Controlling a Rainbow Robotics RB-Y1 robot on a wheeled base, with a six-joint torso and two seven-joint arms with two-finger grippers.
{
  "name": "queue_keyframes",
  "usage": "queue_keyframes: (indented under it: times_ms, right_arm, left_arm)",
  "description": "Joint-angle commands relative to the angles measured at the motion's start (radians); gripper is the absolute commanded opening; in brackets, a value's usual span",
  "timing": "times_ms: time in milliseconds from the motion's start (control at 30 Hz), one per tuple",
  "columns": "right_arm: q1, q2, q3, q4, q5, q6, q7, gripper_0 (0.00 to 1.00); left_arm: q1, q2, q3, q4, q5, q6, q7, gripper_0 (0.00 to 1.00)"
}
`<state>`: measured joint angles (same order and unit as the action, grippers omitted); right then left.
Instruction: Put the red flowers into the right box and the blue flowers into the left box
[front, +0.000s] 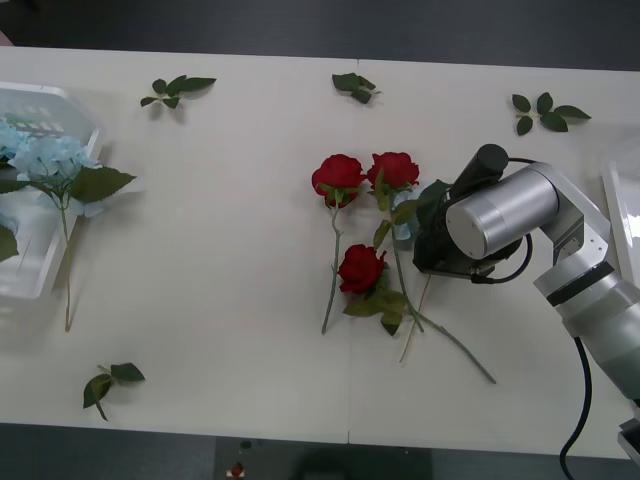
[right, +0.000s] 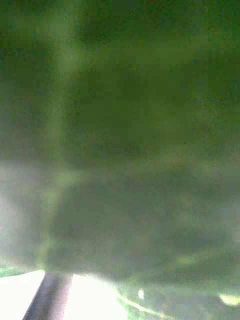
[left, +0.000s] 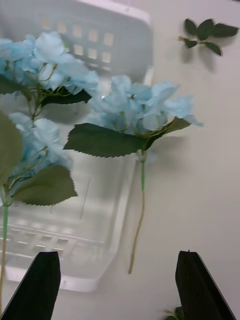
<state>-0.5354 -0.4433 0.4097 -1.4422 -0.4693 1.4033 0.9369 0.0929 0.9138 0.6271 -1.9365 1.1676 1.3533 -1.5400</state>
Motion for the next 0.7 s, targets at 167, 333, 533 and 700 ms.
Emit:
queue_keyframes:
  times_ms: [167,333,533,700]
  right_arm:
    - [-0.015,-0.003,-0.014,-0.020,0.014,0.000,-0.006,0.00]
    - [-0.015,-0.023,-0.035,-0.086,0.008,0.026,-0.001,0.00]
    - [-0.015,-0.051,-0.106,-0.256,-0.008,0.140,0.022,0.00]
    - [-0.015,-0.052,-0.186,-0.399,-0.029,0.212,0.048,0.00]
  left_arm:
    - [-0.001,0.011,0.014,-0.076,0.193,-0.063,-0.008,0.84]
    - [-0.004,-0.023,0.033,-0.088,0.237,-0.060,-0.137,0.86]
    - [-0.009,-0.087,0.017,-0.108,0.181,-0.054,-0.307,0.86]
    - [-0.039,-0.182,-0.040,-0.160,0.021,-0.054,-0.414,0.86]
